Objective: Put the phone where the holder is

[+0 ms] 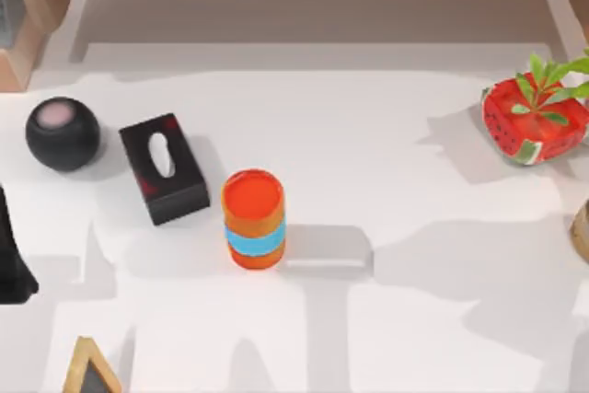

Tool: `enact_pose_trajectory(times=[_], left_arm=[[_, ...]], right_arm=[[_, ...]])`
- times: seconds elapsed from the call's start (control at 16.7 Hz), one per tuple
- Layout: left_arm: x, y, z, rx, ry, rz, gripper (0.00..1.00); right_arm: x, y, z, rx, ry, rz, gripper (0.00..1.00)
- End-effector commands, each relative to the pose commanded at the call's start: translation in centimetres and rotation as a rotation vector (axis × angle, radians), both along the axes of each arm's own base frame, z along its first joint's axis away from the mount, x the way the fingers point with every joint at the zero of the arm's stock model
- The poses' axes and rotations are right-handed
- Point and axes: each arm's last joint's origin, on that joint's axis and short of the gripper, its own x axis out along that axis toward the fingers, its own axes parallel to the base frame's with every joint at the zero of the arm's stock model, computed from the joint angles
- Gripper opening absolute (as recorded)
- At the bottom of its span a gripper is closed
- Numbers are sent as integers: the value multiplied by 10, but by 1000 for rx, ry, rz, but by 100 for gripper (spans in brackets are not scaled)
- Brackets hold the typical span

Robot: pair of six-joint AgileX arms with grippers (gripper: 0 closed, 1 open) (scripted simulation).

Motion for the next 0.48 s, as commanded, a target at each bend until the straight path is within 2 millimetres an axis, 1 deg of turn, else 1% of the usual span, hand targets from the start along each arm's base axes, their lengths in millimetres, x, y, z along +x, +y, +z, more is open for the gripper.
enact_pose_trajectory(times=[0.12,0.24,0.36,0.48], left_arm=[[0,0,0,0,0,0,100],[0,0,0,0,0,0,100],[0,0,0,0,0,0,100],[0,0,0,0,0,0,100]], right_arm=[[-18,-6,-12,-17,1,-55,0],[-32,-10,-22,-30,6,-98,0],[-40,-11,-28,-38,11,-127,0],[-43,-12,-30,-40,13,-136,0]])
